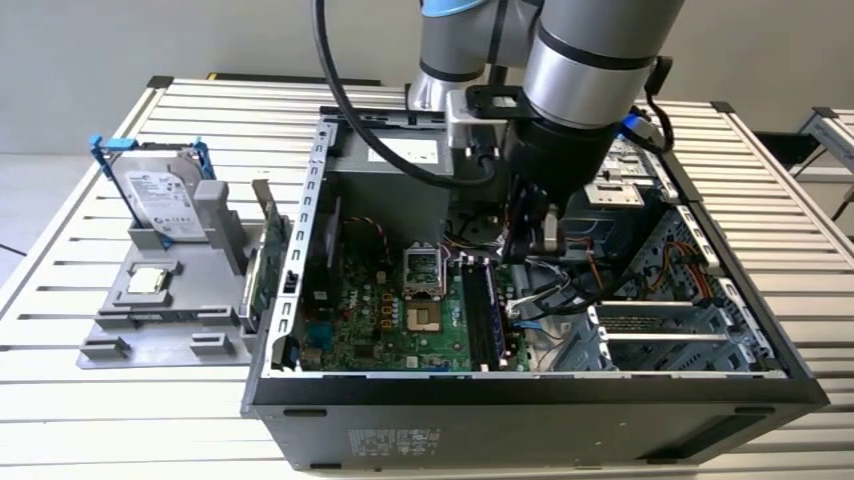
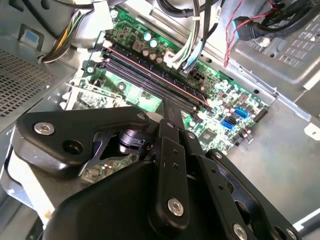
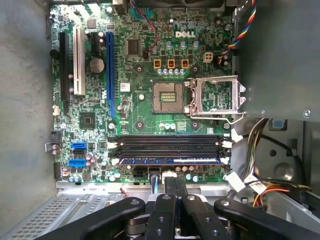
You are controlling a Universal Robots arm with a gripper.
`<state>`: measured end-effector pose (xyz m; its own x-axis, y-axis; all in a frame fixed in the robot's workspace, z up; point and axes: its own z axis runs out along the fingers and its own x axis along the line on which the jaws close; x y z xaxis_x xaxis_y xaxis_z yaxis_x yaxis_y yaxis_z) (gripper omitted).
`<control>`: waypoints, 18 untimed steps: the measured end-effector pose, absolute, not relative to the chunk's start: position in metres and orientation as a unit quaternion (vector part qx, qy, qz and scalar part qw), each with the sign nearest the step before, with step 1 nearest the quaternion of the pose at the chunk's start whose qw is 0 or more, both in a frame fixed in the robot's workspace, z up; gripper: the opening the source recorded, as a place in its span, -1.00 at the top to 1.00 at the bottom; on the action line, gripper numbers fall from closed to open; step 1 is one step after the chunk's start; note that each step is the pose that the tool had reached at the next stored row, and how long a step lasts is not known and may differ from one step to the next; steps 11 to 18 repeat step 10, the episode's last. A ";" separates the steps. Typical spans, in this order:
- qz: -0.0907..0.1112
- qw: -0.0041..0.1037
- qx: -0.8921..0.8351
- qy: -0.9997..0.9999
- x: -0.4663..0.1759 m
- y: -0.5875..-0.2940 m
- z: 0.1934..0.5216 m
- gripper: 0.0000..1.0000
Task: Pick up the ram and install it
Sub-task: 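Press down the ram until it locks into place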
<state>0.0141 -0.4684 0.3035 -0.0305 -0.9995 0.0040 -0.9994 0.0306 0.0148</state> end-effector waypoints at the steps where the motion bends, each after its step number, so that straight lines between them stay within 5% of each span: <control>1: -0.004 0.007 0.696 -0.718 0.014 -0.468 0.305 1.00; 18: -0.007 0.009 0.696 -0.718 0.014 -0.468 0.306 1.00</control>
